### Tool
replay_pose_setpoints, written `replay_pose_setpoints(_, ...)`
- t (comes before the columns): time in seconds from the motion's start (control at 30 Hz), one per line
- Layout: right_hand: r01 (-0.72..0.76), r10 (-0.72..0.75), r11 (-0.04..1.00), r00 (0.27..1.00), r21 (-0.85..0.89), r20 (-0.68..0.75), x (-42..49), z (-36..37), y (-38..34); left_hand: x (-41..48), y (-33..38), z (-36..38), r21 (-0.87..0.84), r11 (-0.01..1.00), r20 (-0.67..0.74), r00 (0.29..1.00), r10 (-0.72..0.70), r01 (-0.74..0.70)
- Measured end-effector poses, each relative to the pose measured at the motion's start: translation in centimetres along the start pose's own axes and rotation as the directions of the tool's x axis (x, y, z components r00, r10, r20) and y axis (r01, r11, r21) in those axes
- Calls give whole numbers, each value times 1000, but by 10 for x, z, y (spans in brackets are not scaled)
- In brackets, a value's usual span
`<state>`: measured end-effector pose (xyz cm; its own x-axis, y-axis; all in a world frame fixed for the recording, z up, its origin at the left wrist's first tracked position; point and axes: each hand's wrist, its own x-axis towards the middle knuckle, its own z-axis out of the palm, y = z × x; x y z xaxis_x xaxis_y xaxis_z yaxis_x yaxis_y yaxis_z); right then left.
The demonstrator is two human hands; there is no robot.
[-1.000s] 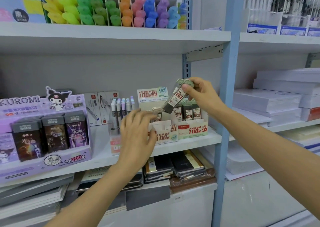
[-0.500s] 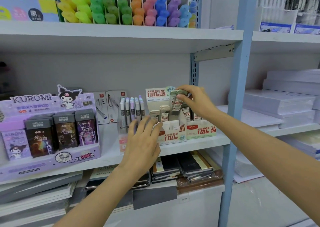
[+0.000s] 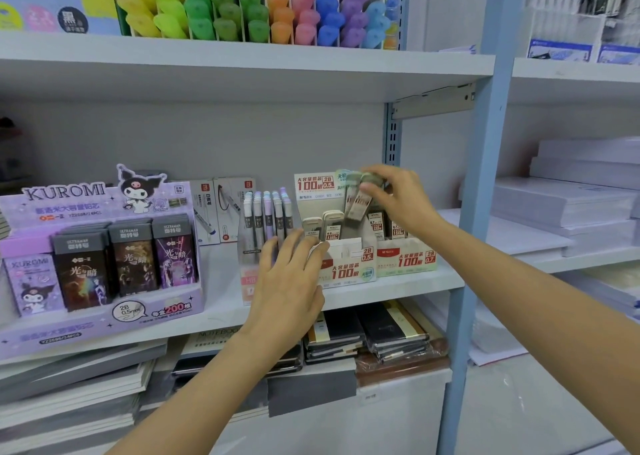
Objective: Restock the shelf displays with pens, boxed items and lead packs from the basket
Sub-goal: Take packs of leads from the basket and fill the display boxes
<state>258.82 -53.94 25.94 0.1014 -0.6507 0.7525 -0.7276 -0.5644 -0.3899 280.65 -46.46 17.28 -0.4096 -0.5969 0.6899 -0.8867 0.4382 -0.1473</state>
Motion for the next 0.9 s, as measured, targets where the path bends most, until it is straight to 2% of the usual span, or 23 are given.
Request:
replay_pose_setpoints(0.07,-30,38,996,995,83,-97,6,-13,0,1,1,1,-5,1000,2,1000,-3,3)
replay_pose_setpoints(0.1,-37,46,994,995,101,-91,8,-22,1,1,1,1,-8,1000,4,1000,-9,9)
replay_pose_setpoints(0.23,-27,24,999,994,34,105,4,-50,17,3,6,4,-17,999,8,999,-48,48)
replay_pose_setpoints(0.37,-38,40,999,986,-17,163,-4,-59,33,4,12,6,-11,998,-1,998,-67,67)
replay_pose_setpoints(0.53,-46,58,989,995,-138,83,-9,-73,47,6,14,6,12,999,12,999,-37,37)
replay_pose_setpoints(0.7,-35,67,980,984,-194,162,-10,-76,47,7,15,8,0,999,17,998,-52,52)
replay_pose_setpoints(0.9,-128,149,957,987,-259,65,-9,-64,46,7,16,8,-4,999,11,999,-51,51)
